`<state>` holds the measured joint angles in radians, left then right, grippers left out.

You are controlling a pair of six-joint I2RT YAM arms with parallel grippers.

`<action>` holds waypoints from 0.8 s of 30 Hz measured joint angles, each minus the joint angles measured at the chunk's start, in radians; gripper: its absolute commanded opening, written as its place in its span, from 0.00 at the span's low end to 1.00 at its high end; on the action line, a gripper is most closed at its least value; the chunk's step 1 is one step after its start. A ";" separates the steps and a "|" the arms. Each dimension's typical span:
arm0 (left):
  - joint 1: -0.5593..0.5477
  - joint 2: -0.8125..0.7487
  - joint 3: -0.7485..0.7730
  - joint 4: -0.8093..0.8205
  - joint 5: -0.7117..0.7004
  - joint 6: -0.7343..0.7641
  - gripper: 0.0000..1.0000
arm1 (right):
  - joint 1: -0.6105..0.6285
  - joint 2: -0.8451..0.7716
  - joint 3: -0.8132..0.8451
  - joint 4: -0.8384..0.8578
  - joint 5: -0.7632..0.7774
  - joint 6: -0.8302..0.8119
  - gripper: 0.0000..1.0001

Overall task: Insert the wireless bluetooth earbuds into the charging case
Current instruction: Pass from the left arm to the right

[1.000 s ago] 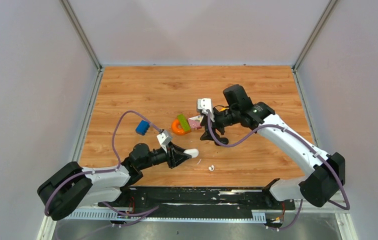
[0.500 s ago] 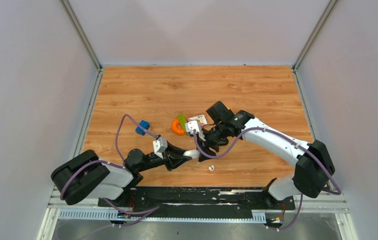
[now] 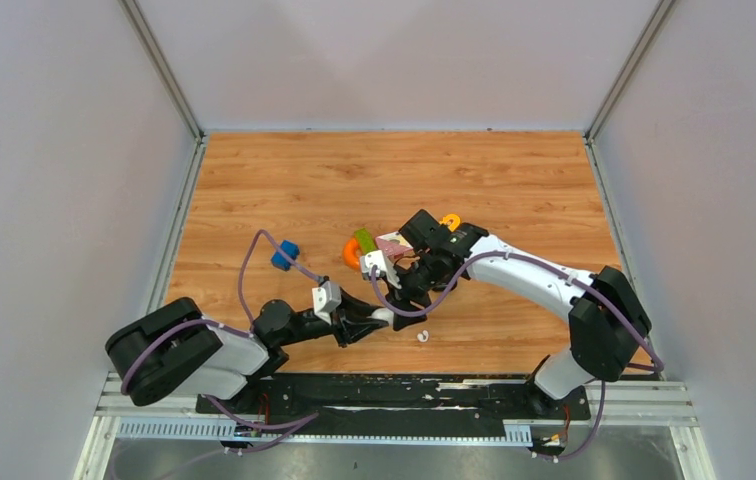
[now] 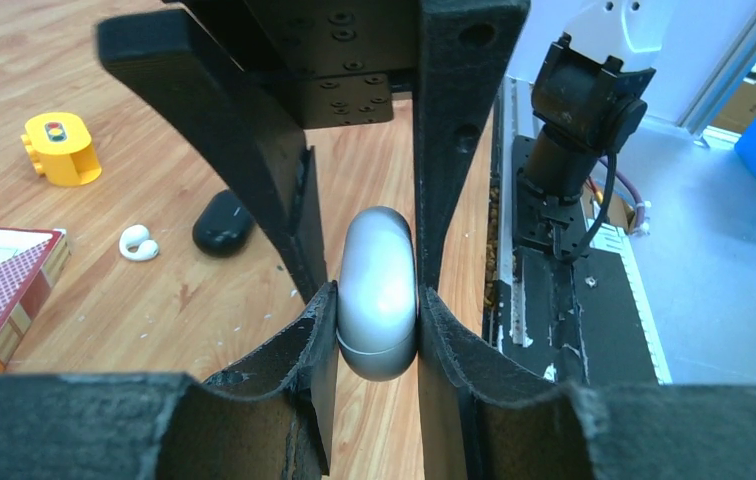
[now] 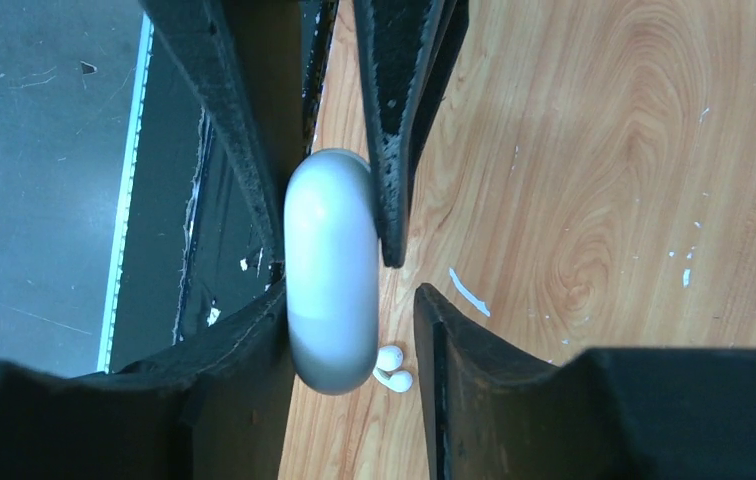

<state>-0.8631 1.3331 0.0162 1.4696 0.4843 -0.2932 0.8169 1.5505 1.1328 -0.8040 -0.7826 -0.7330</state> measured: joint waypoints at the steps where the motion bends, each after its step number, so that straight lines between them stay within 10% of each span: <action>1: -0.007 -0.002 0.003 -0.009 -0.003 0.010 0.18 | 0.000 0.000 0.004 -0.002 0.000 0.002 0.47; 13: -0.036 -0.041 0.008 -0.073 -0.049 0.078 0.29 | 0.000 0.002 0.043 -0.045 -0.003 0.010 0.09; 16: -0.039 -0.042 0.013 -0.086 -0.063 0.076 0.47 | 0.000 0.002 0.045 -0.050 0.005 0.007 0.07; 24: -0.045 -0.018 0.025 -0.111 -0.101 0.067 0.51 | 0.000 -0.032 0.044 -0.037 0.053 0.018 0.08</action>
<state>-0.9077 1.3151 0.0410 1.3582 0.3828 -0.2264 0.8169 1.5181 1.1770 -0.8406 -0.7300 -0.7147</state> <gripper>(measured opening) 0.506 0.309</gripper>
